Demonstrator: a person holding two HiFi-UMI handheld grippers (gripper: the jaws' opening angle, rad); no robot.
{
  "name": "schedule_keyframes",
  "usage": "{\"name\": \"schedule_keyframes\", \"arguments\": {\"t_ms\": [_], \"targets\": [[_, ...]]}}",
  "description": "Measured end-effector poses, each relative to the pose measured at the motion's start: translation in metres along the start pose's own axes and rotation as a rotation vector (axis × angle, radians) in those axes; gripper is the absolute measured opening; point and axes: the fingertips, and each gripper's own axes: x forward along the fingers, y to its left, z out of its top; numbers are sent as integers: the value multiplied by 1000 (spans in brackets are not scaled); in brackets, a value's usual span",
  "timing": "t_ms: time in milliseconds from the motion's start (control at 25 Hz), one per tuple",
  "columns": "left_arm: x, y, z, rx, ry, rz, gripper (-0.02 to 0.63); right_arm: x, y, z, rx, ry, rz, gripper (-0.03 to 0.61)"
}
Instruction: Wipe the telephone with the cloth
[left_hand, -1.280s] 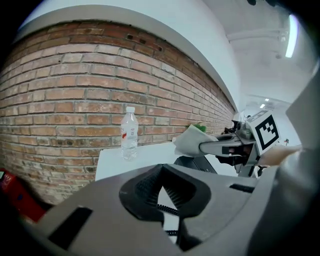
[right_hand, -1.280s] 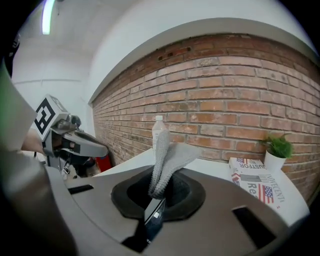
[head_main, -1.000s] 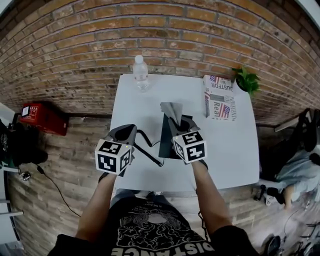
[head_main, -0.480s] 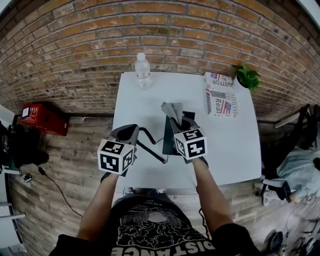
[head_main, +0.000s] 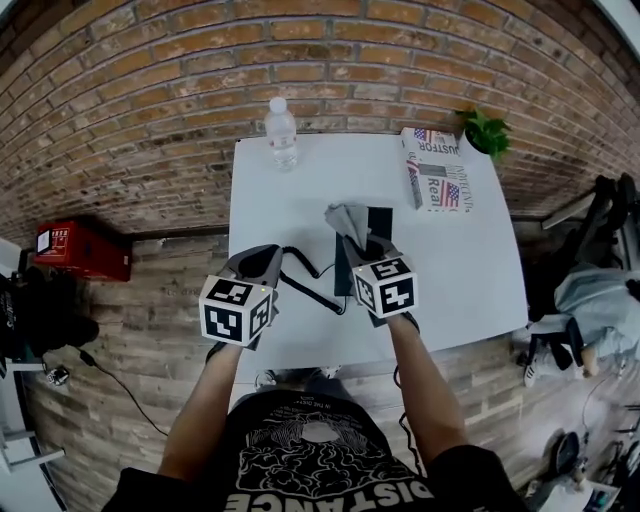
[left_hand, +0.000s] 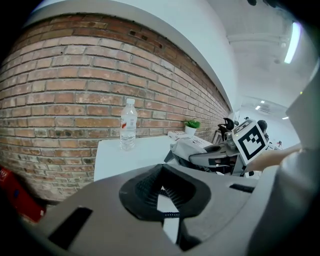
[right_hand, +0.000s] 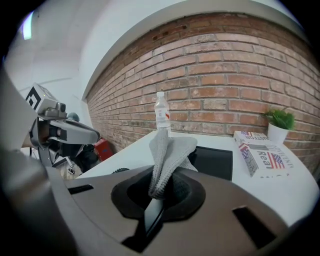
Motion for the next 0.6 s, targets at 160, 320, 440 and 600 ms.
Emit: {"name": "schedule_keyframes", "arguments": {"t_ms": [160, 320, 440, 600], "targets": [[-2, 0, -3, 5, 7, -34, 6, -5, 5, -8, 28, 11, -29, 12], [-4, 1, -7, 8, 11, -63, 6, -9, 11, -17, 57, 17, -46, 12], [-5, 1, -10, 10, 14, -81, 6, -12, 15, -26, 74, 25, -60, 12], [-9, 1, -14, 14, 15, -102, 6, -18, 22, -37, 99, 33, -77, 12]]}}
